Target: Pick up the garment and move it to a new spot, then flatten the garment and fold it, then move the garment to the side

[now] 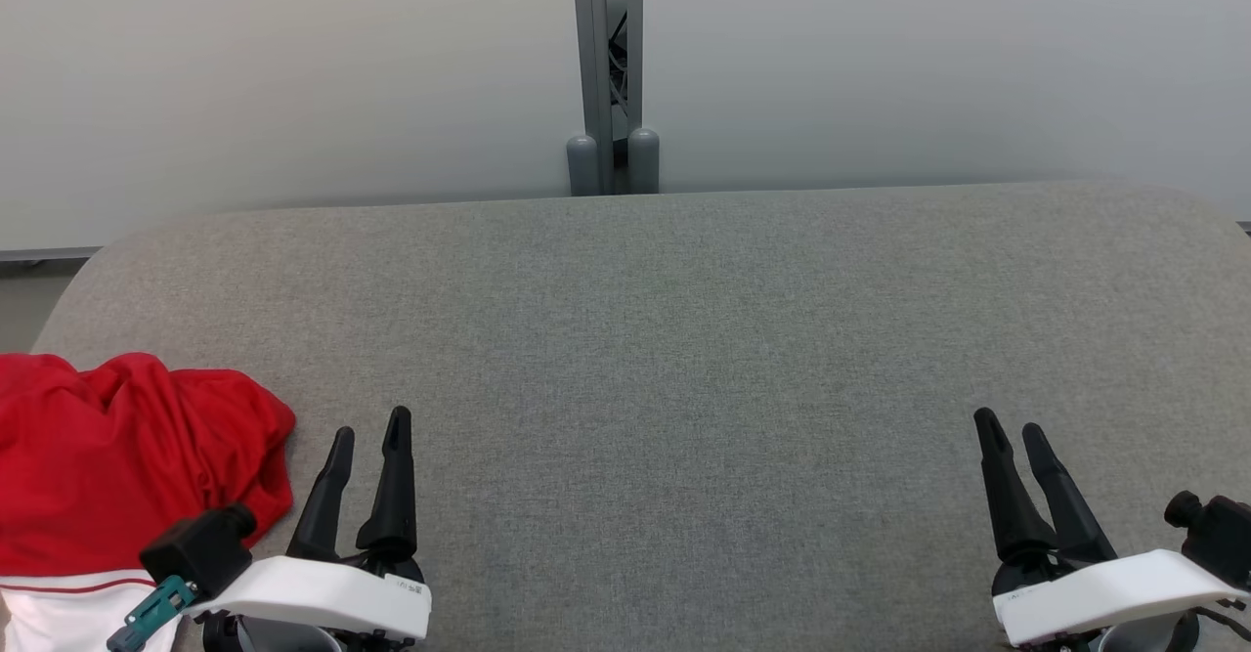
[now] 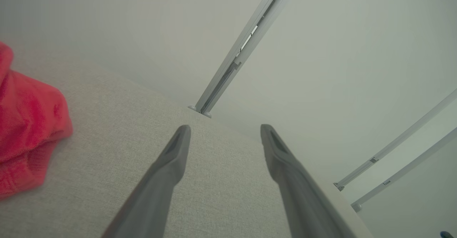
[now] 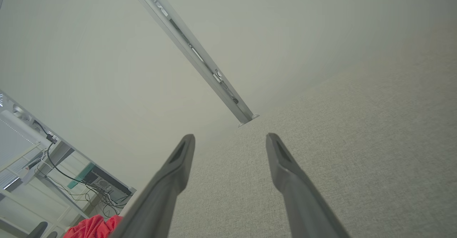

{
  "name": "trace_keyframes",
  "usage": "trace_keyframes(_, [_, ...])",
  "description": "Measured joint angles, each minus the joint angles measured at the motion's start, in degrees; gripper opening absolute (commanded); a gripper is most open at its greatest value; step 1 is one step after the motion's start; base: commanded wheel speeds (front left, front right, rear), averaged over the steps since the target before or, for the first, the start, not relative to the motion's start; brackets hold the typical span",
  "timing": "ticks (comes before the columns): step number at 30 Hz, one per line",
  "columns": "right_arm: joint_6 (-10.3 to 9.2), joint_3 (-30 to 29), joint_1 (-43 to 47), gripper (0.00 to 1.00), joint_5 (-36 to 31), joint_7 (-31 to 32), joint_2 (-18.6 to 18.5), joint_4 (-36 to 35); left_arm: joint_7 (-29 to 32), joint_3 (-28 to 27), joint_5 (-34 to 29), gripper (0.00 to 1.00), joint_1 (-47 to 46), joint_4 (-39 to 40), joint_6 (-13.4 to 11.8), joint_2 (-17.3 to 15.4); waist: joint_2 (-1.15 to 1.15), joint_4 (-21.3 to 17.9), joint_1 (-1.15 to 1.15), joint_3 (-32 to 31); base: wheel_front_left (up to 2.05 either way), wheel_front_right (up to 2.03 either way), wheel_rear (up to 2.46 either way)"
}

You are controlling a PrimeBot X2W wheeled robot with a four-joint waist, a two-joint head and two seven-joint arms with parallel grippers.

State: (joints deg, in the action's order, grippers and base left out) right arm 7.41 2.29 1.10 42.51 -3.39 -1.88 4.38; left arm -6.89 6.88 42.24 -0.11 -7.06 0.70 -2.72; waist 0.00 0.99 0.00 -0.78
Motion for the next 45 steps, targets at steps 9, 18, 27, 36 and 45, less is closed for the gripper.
trace_keyframes(9, [0.0, -0.2, 0.0, 1.0, -5.4, -1.8, -0.1, -1.0, -1.2, 0.8, -6.4, 1.0, 0.3, 1.8, -1.8, -0.5, 0.0, 0.5, 0.0, -0.2, 0.0, 0.0, 0.0])
trace_keyframes(18, [0.0, -1.2, 0.2, 1.0, -9.5, -3.3, -0.2, -1.3, -2.3, 2.0, -12.1, 1.0, 0.8, 2.8, -3.0, -1.1, 0.0, 1.0, 0.0, -0.6, 0.0, 0.0, 0.0])
trace_keyframes(27, [0.0, -0.4, 0.2, 1.0, -14.5, -4.9, -0.3, -1.5, -3.5, 2.4, -17.9, 1.0, 1.4, 3.5, -4.5, -1.6, 0.0, 1.2, 0.0, -1.1, 0.0, 0.0, 0.0])
trace_keyframes(36, [0.01, 1.1, 0.2, 1.0, -19.6, -6.3, -0.4, -1.2, -4.4, 3.2, -23.1, 1.0, 2.0, 3.6, -5.8, -2.3, 0.0, 1.4, 0.0, -1.1, 0.0, 0.0, 0.0])
trace_keyframes(45, [0.01, 0.3, 0.2, 1.0, -24.6, -7.8, -0.5, -0.5, -5.4, 3.6, -27.0, 1.0, 2.3, 4.2, -6.8, -2.5, 0.0, 1.6, 0.0, -1.2, 0.0, 0.0, 0.0])
